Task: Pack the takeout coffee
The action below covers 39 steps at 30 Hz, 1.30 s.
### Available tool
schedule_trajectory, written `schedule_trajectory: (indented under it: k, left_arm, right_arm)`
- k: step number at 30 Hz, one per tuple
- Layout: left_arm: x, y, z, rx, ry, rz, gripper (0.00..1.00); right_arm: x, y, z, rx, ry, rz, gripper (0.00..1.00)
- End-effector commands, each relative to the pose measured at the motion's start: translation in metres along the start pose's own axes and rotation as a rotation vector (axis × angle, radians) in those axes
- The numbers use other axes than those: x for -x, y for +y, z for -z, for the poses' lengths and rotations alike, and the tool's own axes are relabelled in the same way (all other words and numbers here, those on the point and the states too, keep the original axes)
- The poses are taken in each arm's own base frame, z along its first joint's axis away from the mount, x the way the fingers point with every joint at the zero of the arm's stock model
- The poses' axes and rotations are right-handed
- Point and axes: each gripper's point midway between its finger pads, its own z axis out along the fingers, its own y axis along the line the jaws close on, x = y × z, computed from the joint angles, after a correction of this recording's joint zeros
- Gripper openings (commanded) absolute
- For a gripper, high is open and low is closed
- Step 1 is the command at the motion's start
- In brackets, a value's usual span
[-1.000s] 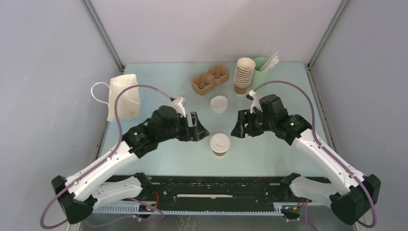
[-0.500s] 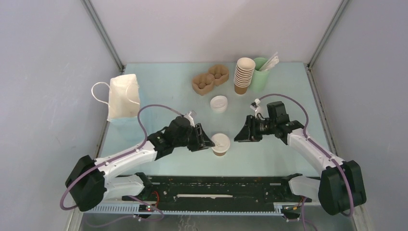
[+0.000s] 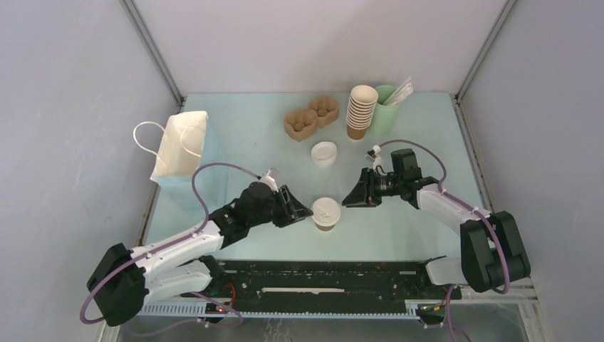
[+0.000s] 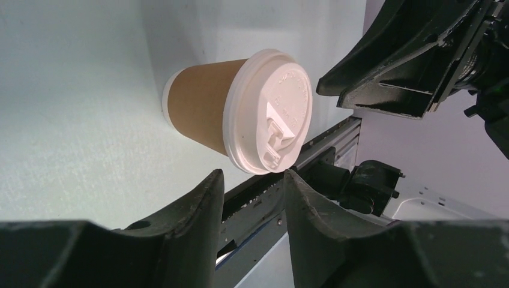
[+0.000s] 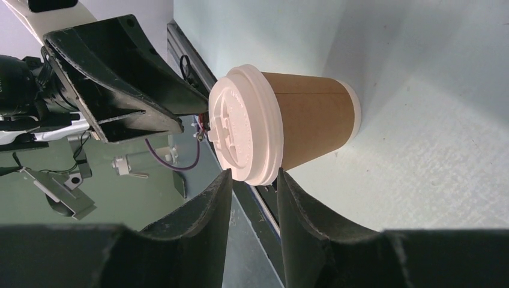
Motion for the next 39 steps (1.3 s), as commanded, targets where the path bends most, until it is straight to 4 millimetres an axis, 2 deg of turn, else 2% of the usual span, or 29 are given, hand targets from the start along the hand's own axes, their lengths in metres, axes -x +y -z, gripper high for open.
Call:
schedule_trajectory:
  k: [1,15,26,35,39]
  left_arm:
    - [0.006,0.003,-0.006,0.006,-0.033,0.017,0.45]
    - [0.007,0.004,-0.017,0.029,-0.005,-0.013,0.37]
    - [0.009,0.001,-0.019,0.031,-0.004,-0.027,0.4]
    - [0.008,0.001,-0.02,0.032,0.004,-0.034,0.47]
    - [0.008,0.003,-0.025,0.047,0.015,-0.04,0.47]
  right_arm:
    - [0.003,0.005,-0.005,0.046,0.007,0.018,0.42]
    - [-0.007,-0.012,-0.016,-0.001,0.053,-0.015,0.39]
    - [-0.011,-0.012,-0.02,0.006,0.074,-0.017,0.39]
    - [-0.012,-0.02,-0.022,-0.025,0.074,-0.024,0.37]
    - [-0.013,-0.024,-0.023,-0.038,0.077,-0.034,0.35]
